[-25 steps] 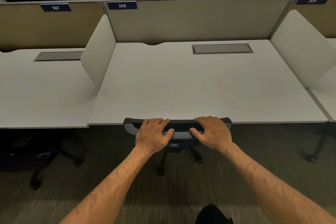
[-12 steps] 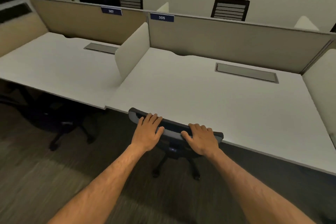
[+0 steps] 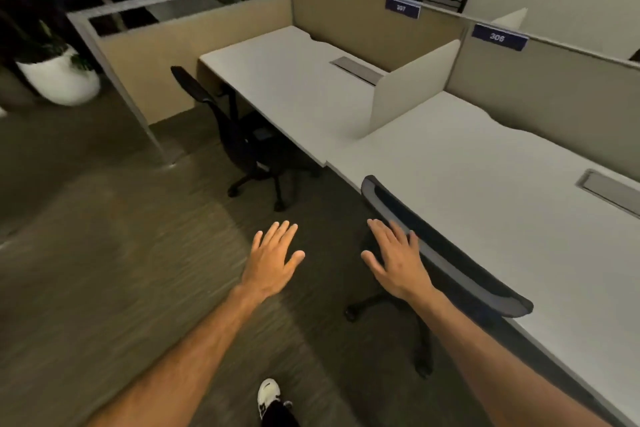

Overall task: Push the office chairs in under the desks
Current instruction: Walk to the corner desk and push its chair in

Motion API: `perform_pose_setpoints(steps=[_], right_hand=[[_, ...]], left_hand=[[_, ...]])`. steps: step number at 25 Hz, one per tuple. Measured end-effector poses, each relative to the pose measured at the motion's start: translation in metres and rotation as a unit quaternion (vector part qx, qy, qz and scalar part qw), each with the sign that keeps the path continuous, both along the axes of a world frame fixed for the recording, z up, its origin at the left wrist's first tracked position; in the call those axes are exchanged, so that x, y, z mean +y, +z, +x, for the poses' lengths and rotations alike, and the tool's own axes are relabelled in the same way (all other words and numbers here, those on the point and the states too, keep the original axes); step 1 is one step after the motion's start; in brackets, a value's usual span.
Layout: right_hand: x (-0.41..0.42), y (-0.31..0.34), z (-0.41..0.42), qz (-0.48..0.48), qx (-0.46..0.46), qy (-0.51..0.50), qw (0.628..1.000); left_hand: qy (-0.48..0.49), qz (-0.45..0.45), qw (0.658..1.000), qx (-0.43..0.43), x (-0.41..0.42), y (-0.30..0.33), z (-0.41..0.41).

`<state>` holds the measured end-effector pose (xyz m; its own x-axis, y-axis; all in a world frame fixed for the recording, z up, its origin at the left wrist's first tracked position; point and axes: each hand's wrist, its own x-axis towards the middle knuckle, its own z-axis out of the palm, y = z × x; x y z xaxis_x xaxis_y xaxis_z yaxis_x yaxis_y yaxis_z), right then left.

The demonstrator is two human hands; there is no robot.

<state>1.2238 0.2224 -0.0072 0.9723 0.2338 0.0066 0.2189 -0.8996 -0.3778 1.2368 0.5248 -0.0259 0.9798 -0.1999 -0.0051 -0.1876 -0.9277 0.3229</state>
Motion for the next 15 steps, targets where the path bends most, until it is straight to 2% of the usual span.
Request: perform_pose_setpoints(steps=[5, 9, 15], right_hand=[[0.117, 0.015, 0.025, 0.072, -0.004, 0.126, 0.989], [0.213, 0.041, 0.048, 0.099, -0.041, 0.196, 0.975], [0.34, 0.082, 0.091, 0.12, -0.087, 0.231, 0.962]], left_hand=[[0.12, -0.048, 0.992, -0.013, 0.104, 0.016, -0.037], [0.162, -0.073, 0.982, -0.064, 0.178, 0.045, -0.038], [0.175, -0.091, 0.973, -0.118, 0.288, 0.083, -0.011]])
